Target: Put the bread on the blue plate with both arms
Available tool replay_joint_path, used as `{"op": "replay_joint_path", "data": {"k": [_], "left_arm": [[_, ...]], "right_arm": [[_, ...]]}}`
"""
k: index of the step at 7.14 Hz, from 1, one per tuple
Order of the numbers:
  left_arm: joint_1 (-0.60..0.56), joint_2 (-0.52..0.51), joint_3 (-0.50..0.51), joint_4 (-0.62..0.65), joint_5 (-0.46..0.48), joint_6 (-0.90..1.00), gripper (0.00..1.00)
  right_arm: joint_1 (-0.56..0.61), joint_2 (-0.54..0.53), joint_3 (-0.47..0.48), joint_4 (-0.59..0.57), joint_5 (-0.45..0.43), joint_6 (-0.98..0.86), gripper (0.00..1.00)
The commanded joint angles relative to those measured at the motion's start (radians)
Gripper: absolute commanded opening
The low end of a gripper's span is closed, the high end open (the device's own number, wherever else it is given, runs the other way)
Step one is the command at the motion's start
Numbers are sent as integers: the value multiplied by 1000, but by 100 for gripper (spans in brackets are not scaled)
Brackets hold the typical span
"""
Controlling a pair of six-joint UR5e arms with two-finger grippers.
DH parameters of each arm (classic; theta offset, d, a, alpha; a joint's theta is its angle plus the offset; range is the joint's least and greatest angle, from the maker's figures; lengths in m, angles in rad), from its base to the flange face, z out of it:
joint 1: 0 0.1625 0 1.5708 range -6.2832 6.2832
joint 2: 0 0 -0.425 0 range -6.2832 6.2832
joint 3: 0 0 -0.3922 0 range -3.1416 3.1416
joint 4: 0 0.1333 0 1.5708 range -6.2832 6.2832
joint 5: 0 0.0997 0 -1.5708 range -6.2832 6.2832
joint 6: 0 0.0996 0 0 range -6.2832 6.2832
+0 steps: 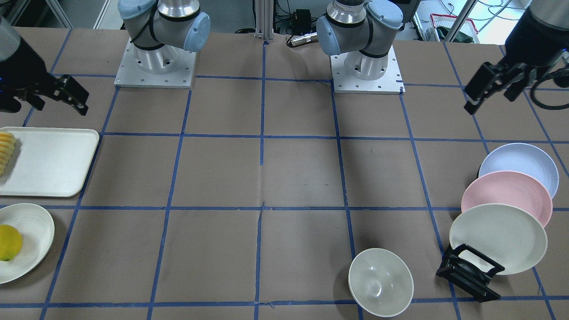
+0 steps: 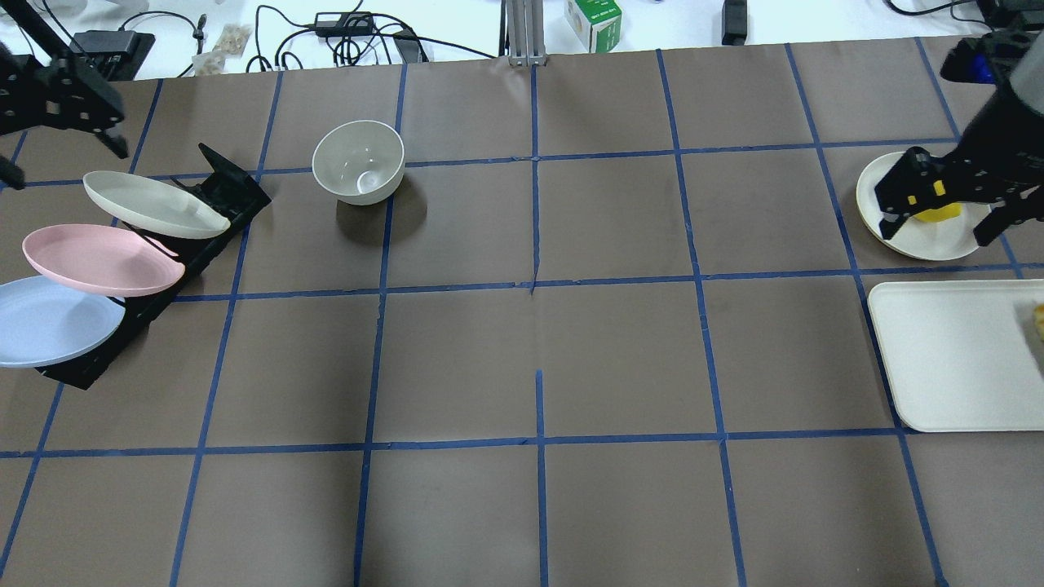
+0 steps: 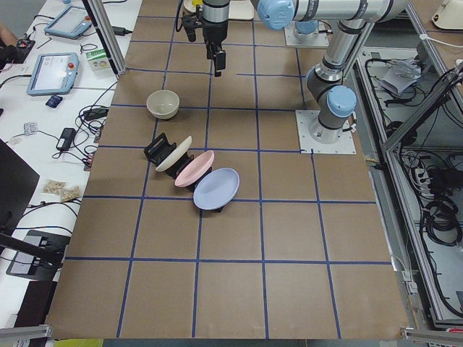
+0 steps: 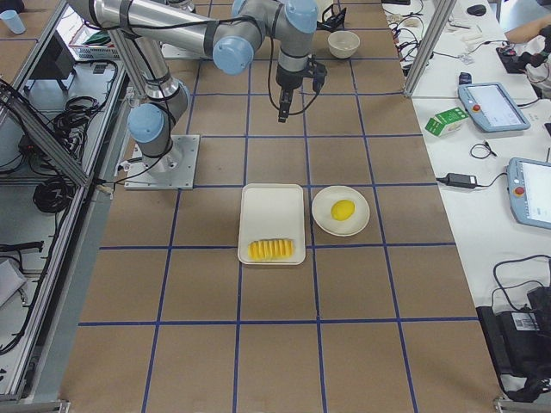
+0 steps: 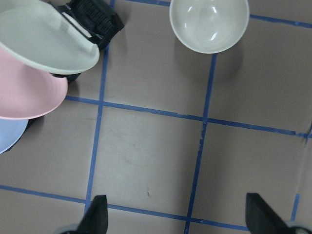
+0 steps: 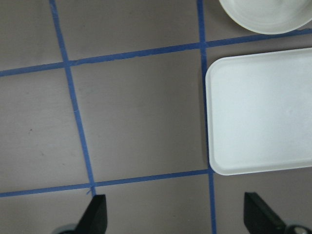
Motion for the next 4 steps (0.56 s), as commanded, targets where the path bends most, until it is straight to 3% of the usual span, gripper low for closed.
{"op": "replay_joint_path", "data": {"k": [1, 2, 4], "left_arm": [[256, -19, -7, 28, 47, 3, 100], [331, -38, -25, 34, 44, 7, 100], [414, -88, -132, 213, 44, 10, 100]], "right_arm": [[-164, 56, 10, -68, -40, -239, 100], [-236, 89, 26, -122, -60, -352, 100], [-356, 175, 79, -318, -61, -492, 100]]}}
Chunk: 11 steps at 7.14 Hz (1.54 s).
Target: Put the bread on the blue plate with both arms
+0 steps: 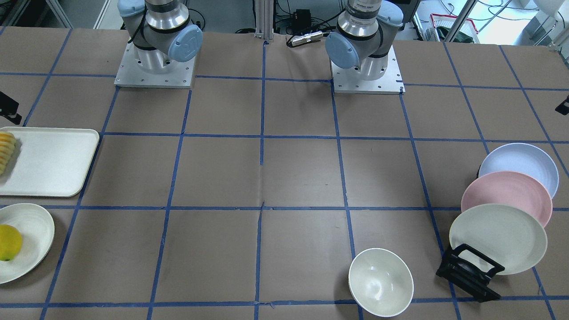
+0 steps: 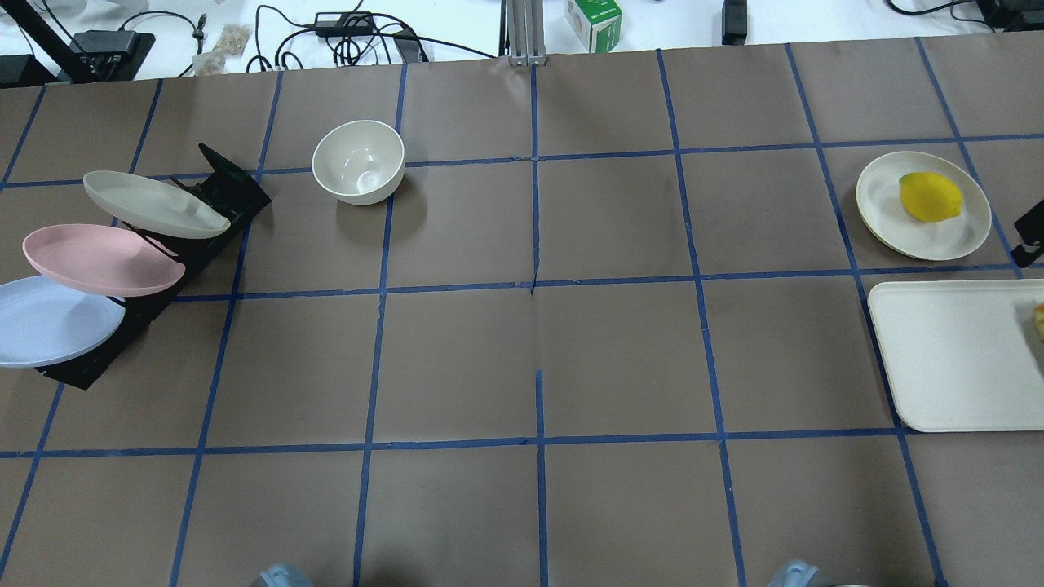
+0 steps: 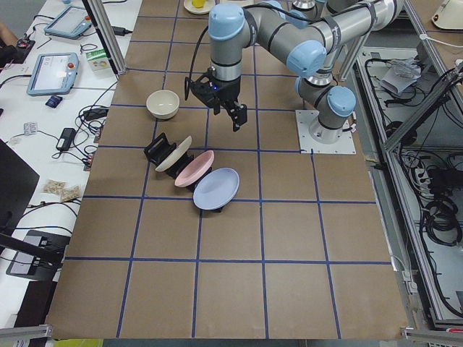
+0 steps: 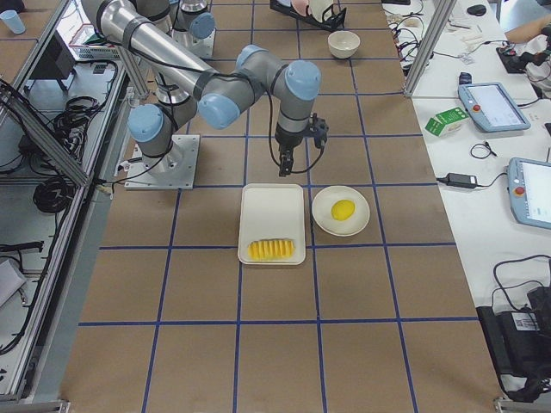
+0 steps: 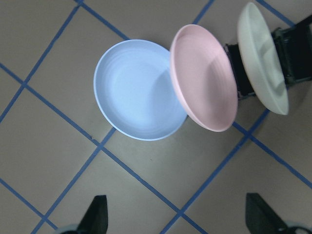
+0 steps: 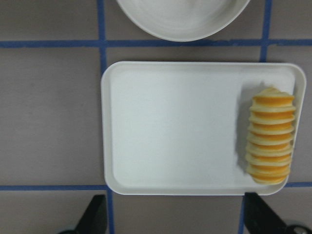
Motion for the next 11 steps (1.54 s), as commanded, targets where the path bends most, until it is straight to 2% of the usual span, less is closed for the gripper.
{"op": "replay_joint_path", "data": {"k": [1, 2, 3, 5, 6, 8, 9, 10, 11], "left_arm": [[82, -61, -120, 143, 2, 2, 100], [90, -90, -166, 207, 11, 3, 100], [113, -113, -186, 218, 19, 8, 100], [141, -198, -188, 308, 51, 9, 100], [144, -251, -188, 362, 51, 9, 94], [150, -296, -182, 392, 48, 6, 93], [152, -307, -185, 390, 48, 8, 65], [153, -310, -185, 389, 45, 6, 51], [153, -311, -183, 387, 47, 8, 29]], "right_arm": [[-118, 114, 58, -213, -4, -107, 100], [-141, 163, 75, -310, -6, -108, 100], [-142, 212, 77, -391, -26, -127, 100], [-151, 281, 77, -418, -49, -125, 100], [-151, 304, 75, -421, -50, -124, 100], [-151, 369, 77, -508, -90, -131, 100], [-151, 377, 77, -509, -92, -127, 100], [-151, 378, 77, -503, -93, -121, 99], [-151, 378, 78, -484, -103, -113, 65]]}}
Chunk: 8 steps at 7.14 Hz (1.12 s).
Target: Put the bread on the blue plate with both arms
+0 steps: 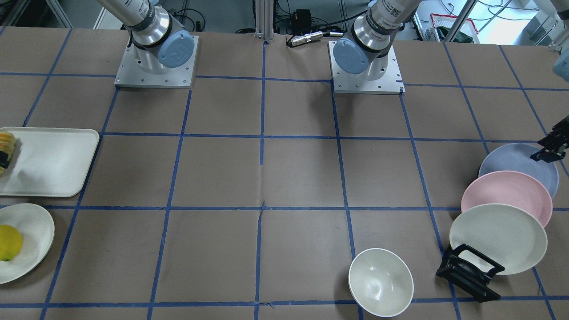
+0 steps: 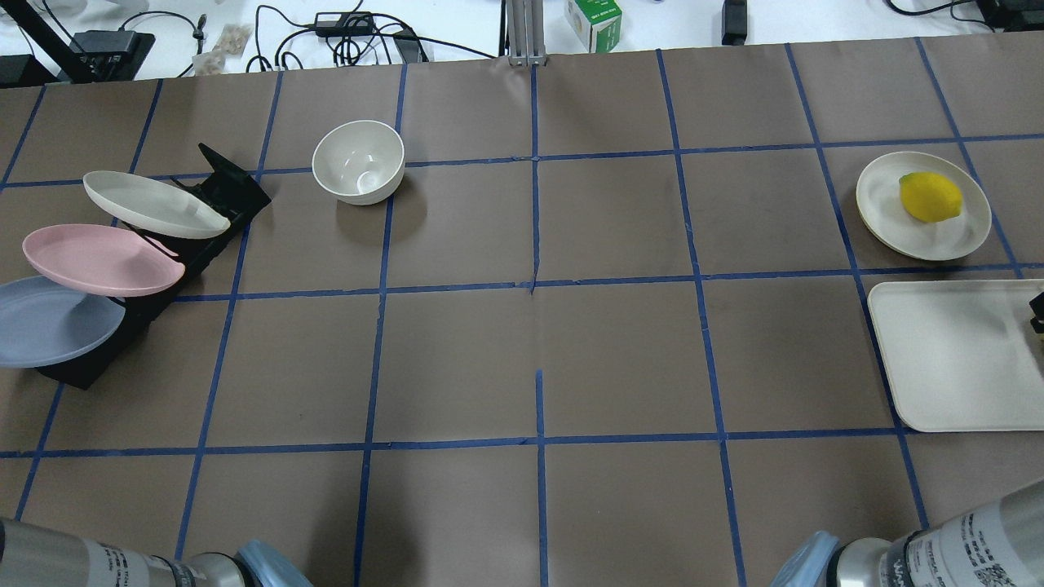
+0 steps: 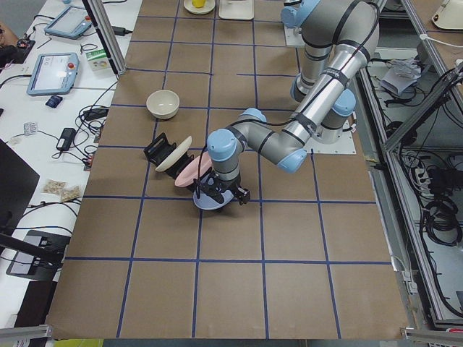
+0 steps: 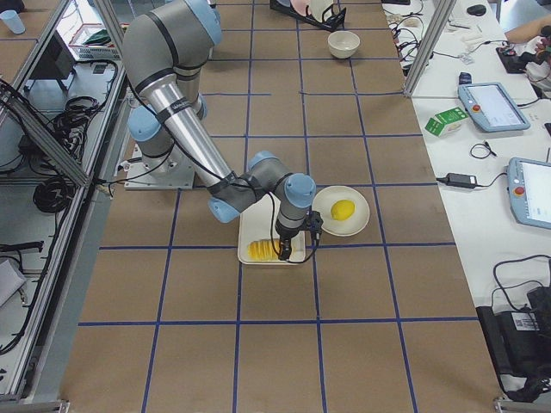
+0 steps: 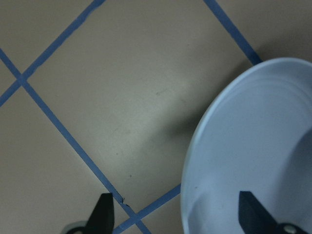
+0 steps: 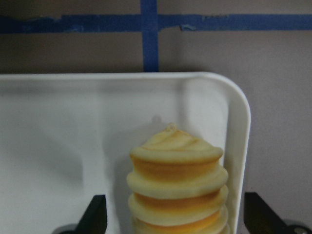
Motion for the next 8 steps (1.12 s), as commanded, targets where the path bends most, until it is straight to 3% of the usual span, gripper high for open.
{"op": "replay_joint_path", "data": {"k": [1, 2, 4, 6, 8], "left_arm": [[1, -3, 7, -6, -2, 4, 15], [1, 0, 15, -7, -6, 4, 11], [3, 20, 18, -10, -3, 28, 0], [2, 35, 30, -13, 1, 28, 0], [25, 64, 97, -59, 3, 34, 0]], "right_arm": [[-3, 2, 3, 46, -38, 8, 15], [-3, -6, 0, 90, -46, 8, 0], [0, -50, -14, 191, -41, 48, 0], [27, -176, -14, 294, -24, 112, 0], [116, -246, -14, 322, -26, 166, 0]]}}
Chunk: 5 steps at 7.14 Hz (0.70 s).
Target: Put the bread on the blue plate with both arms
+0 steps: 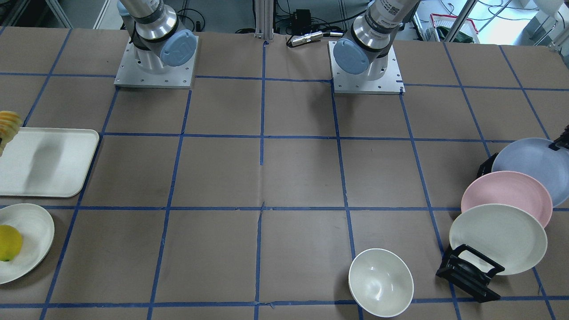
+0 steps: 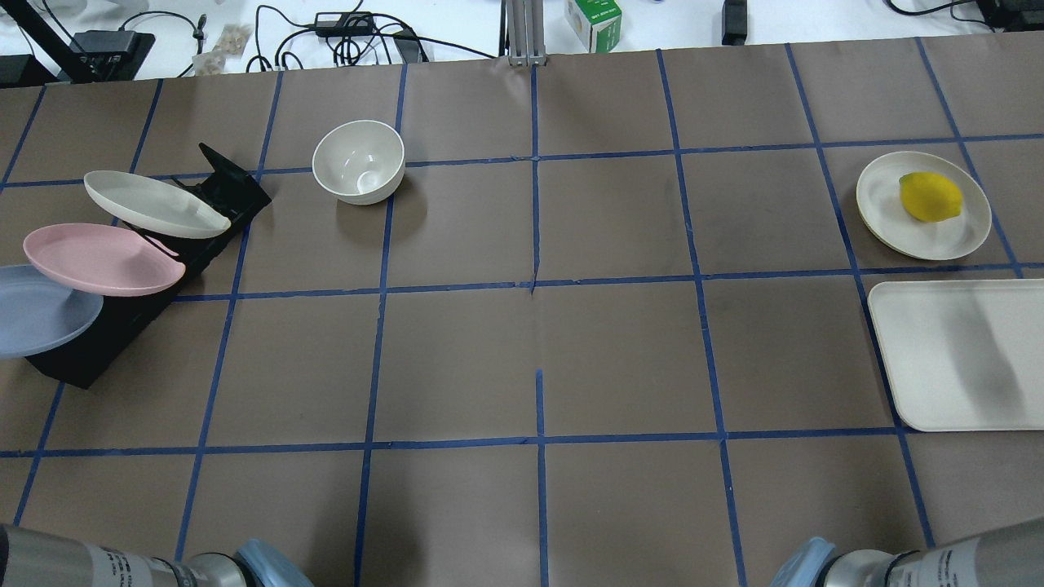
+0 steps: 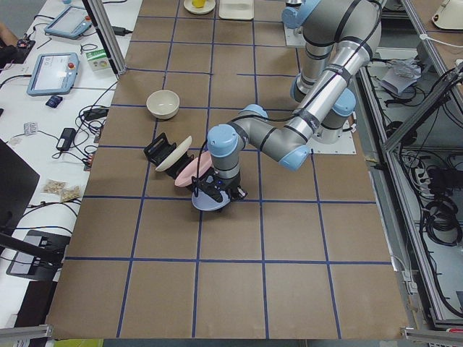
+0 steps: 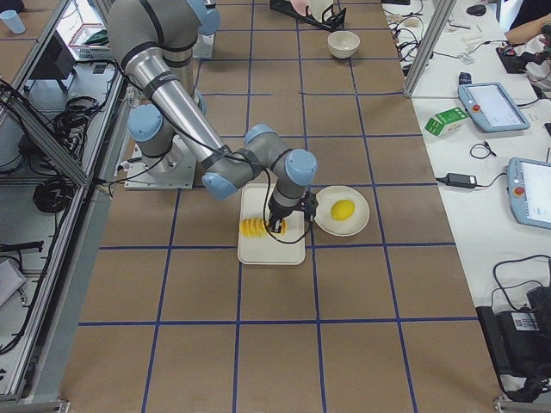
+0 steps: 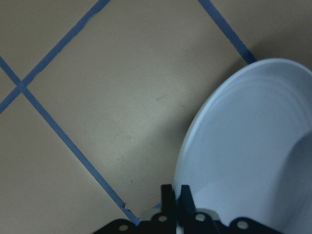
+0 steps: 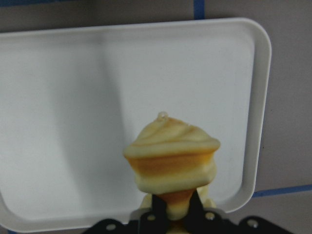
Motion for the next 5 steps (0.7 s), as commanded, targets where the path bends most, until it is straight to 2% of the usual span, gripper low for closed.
{"op": "replay_joint_path", "data": {"k": [1, 2, 3, 5], "left_arm": [[26, 37, 85, -116, 39, 9, 0], [30, 63, 134, -202, 112, 10, 0], [53, 92, 179, -298, 133, 16, 0], [50, 172, 242, -513, 78, 50, 0]], "right_arm": [[95, -81, -3, 69, 4, 94, 0], [143, -118, -29, 157, 33, 177, 0], [199, -138, -88, 267, 65, 260, 0], [308, -132, -214, 414, 108, 389, 0]]}}
